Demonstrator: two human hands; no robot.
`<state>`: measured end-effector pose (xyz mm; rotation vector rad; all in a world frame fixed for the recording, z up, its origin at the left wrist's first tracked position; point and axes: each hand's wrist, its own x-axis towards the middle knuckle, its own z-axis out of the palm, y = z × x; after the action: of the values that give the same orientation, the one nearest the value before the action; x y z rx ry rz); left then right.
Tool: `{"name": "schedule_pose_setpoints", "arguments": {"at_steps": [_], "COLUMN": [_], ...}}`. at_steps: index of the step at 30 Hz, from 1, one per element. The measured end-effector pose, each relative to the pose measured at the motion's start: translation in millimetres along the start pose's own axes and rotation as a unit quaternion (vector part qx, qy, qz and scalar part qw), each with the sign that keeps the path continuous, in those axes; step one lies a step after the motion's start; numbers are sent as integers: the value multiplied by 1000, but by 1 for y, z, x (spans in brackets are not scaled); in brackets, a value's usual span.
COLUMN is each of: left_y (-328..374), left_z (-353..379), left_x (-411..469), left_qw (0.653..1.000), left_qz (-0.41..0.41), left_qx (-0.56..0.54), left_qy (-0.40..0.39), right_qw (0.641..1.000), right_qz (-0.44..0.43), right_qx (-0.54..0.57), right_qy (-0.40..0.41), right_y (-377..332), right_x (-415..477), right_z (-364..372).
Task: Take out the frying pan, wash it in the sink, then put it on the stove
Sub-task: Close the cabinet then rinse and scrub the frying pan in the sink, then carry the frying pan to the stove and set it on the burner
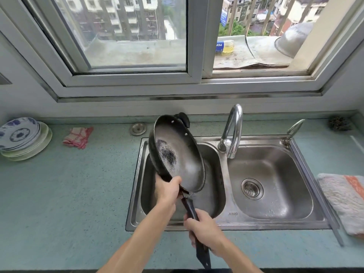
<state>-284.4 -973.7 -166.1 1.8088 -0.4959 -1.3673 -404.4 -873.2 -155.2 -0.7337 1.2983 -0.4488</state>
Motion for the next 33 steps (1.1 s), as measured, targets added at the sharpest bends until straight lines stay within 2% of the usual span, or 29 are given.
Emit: {"name": "schedule_pose_setpoints", "arguments": {"at_steps": [4, 6, 8, 12, 16, 23, 33], "left_y": [14, 17, 15, -1, -25, -60, -136], "left_z": [-11, -16, -22, -38, -56, -103, -216], "left_x": [-12, -18, -25, -47, -78, -143, -220], "left_qw": [993, 988, 990, 1000, 992, 954, 901], "left_qz": [27, 34, 27, -10, -24, 3, 21], "left_qx": [116, 150, 140, -7, -118, -297, -426], "left_qy": [6, 10, 1, -18, -47, -40, 85], "right_qw": [990, 987, 990, 997, 982, 948, 877], "right_qz": [-45, -59, -61, -72, -125, -191, -202], "right_qx": [129, 142, 119, -13, -143, -236, -364], "right_qy": [-18, -40, -51, -17, 8, -94, -239], "right_y": [-3, -3, 1, 11, 23, 36, 71], "right_x": [-11, -17, -23, -41, -58, -100, -136], "right_z": [18, 19, 19, 18, 8, 19, 102]}}
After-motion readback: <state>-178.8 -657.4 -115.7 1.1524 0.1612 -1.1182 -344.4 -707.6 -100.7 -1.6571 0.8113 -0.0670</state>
